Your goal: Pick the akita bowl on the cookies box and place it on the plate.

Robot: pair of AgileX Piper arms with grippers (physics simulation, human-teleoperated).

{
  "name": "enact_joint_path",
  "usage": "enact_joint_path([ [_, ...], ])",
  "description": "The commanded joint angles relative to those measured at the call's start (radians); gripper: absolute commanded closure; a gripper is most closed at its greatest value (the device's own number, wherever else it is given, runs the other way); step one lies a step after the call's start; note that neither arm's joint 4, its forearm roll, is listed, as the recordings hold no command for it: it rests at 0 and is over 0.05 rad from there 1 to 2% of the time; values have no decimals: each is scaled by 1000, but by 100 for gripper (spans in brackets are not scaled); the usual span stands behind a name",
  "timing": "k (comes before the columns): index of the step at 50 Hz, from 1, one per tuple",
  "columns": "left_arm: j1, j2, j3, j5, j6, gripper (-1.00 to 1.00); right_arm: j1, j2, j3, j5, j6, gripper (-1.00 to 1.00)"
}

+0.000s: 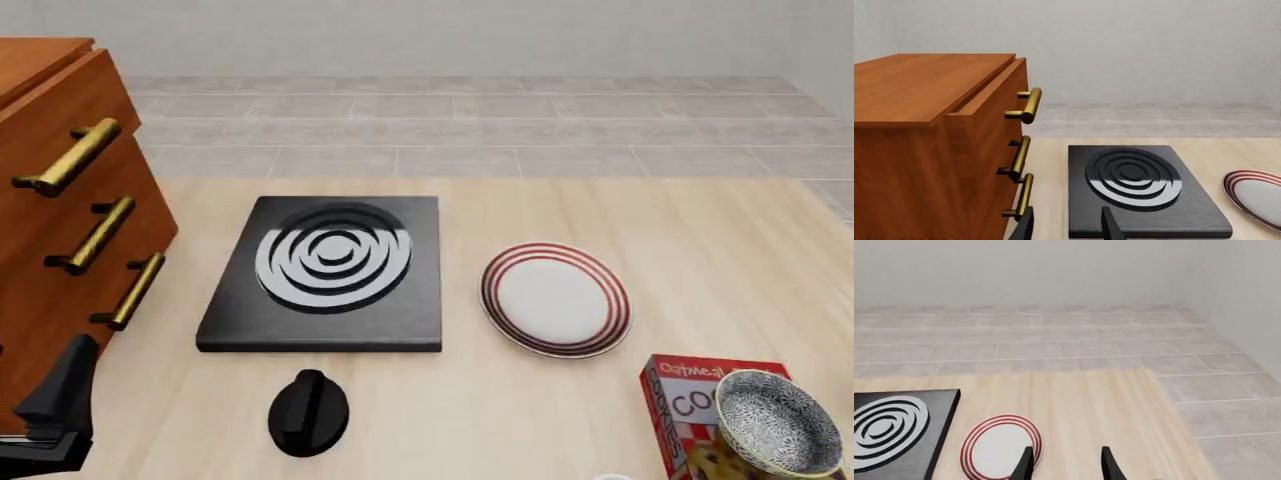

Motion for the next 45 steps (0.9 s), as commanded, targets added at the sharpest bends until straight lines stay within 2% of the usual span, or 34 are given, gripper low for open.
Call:
enact_joint_path([
  [1, 0, 0, 0, 0, 0, -100, -25, 62, -129, 175, 19, -100],
  [4, 0, 0, 0, 0, 0, -100, -43, 81, -121, 183, 10, -100],
  [9, 0, 0, 0, 0, 0, -100, -85, 90, -111, 203, 31, -100],
  [18, 0, 0, 0, 0, 0, -100, -114, 71, -84, 236, 31, -100],
  [21, 0, 0, 0, 0, 0, -100, -139, 67, -71, 228, 47, -100],
  [24, 0, 0, 0, 0, 0, -100, -159, 66, -40, 214, 33, -100],
  [33, 0, 0, 0, 0, 0, -100, -201, 59, 48, 174, 49, -100],
  [45, 0, 0, 0, 0, 0, -100, -250, 72, 70, 164, 46, -100],
])
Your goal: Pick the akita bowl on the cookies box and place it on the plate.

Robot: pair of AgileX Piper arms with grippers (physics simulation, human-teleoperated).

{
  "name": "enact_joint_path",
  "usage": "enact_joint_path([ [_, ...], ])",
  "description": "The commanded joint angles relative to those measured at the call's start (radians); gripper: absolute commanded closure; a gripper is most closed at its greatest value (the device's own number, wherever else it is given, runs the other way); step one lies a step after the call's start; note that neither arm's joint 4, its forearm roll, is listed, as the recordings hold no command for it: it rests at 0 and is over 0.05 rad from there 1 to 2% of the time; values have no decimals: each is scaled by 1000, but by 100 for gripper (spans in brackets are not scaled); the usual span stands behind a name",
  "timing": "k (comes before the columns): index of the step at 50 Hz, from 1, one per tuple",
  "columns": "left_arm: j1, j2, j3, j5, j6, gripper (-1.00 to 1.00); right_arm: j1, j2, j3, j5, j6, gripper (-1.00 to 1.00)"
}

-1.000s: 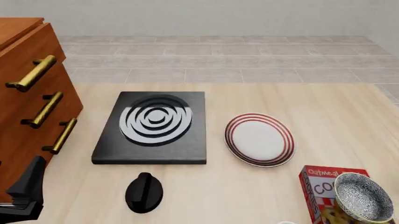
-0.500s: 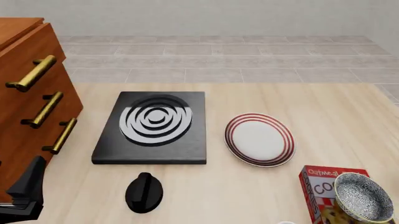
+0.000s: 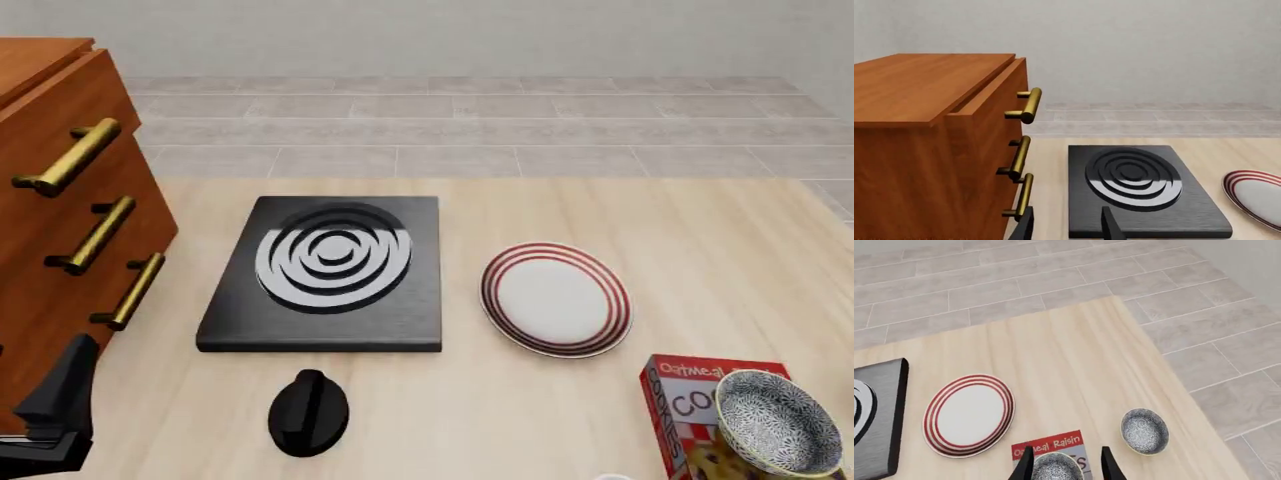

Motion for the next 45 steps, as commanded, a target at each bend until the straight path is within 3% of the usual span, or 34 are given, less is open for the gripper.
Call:
enact_joint_path([
  [1, 0, 0, 0, 0, 0, -100, -48, 7, 37, -13, 2, -100],
  [18, 0, 0, 0, 0, 0, -100, -88, 22, 132, -52, -14, -100],
  [45, 0, 0, 0, 0, 0, -100, -124, -24, 368, -141, 23, -100],
])
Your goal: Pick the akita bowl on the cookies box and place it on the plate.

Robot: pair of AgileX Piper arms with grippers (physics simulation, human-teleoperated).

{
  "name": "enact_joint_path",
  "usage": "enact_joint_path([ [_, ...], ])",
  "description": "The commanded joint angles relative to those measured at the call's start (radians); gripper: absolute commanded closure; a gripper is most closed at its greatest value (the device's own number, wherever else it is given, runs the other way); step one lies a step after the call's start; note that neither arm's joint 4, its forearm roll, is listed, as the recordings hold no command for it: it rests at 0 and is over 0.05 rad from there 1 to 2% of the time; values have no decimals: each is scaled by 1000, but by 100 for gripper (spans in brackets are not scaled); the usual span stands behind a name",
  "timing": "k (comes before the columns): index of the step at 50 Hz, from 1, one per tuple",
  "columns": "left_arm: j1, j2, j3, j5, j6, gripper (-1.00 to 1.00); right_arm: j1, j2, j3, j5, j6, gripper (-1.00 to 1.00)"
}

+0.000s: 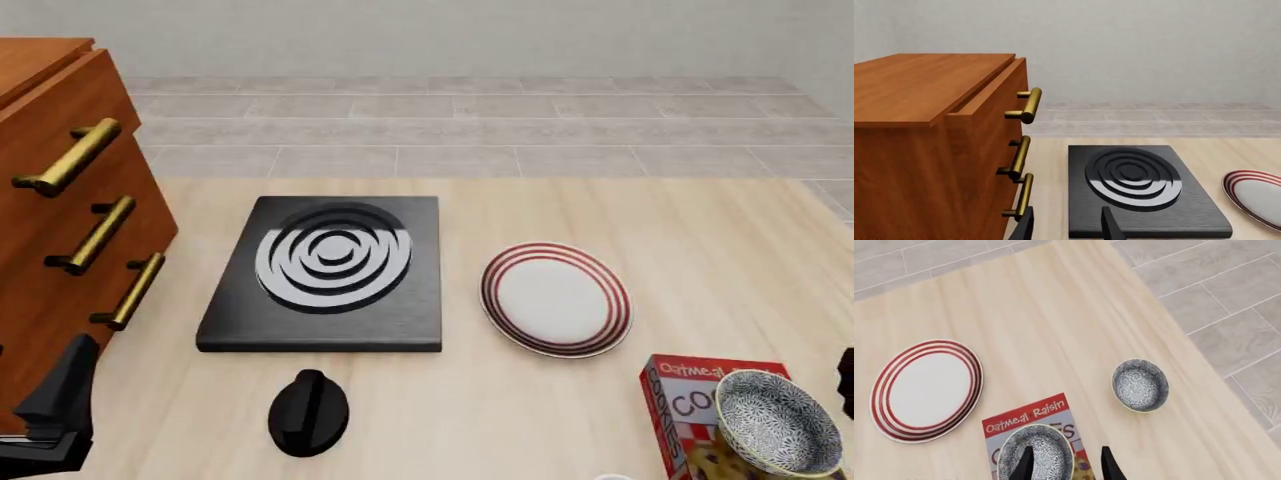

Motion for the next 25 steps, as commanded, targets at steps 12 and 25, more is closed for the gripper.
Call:
enact_joint_path([
  [12, 0, 0, 0, 0, 0, -100, 0, 7, 159, -109, 31, -100],
  [25, 0, 0, 0, 0, 0, -100, 19, 32, 231, -181, 56, -100],
])
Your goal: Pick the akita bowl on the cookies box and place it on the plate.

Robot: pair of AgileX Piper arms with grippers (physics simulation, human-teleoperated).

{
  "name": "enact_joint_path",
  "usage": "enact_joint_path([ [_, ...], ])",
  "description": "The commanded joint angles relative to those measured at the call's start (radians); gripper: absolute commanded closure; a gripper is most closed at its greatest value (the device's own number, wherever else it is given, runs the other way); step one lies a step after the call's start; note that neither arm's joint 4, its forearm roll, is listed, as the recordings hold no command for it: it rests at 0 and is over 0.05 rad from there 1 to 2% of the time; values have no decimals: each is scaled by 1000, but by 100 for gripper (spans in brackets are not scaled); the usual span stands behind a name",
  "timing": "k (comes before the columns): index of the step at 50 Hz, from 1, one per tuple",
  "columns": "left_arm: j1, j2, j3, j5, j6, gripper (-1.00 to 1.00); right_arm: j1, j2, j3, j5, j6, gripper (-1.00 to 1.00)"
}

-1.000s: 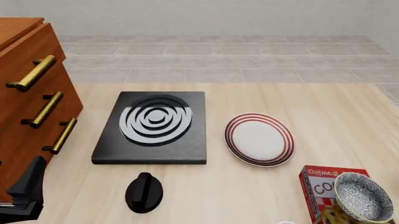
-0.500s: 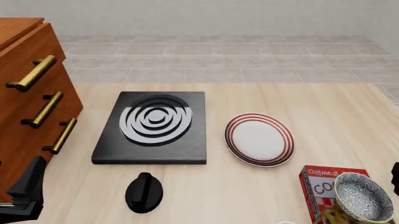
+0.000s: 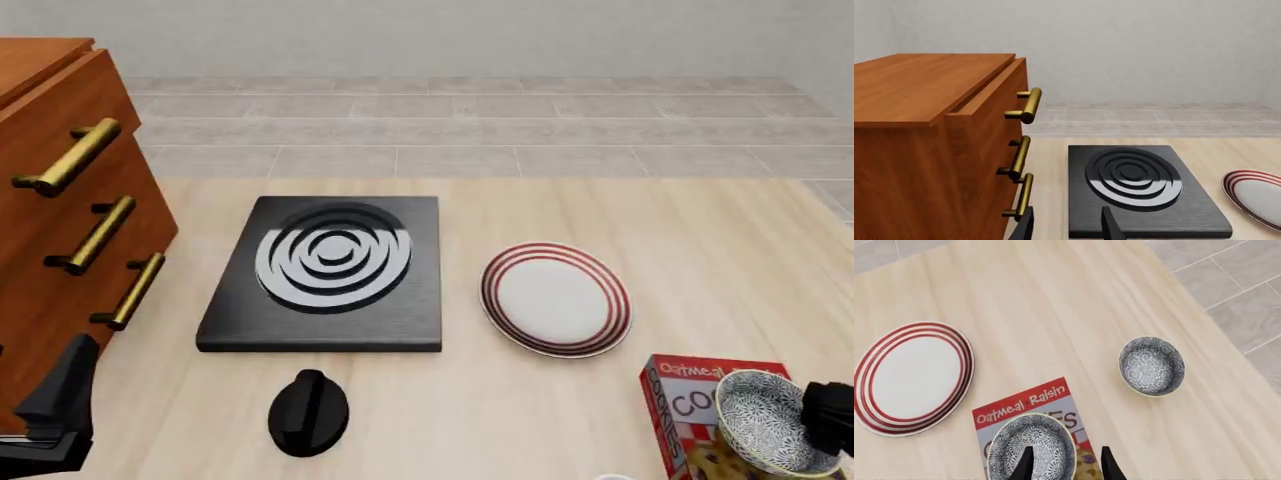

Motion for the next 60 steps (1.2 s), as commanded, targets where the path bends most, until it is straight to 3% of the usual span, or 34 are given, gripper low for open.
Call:
enact_joint_path([
  [1, 0, 0, 0, 0, 0, -100, 14, 17, 67, -61, 22, -100],
  [27, 0, 0, 0, 0, 0, -100, 22, 11, 127, -92, 42, -100],
  [60, 0, 0, 0, 0, 0, -100, 34, 147, 223, -292, 65, -100],
])
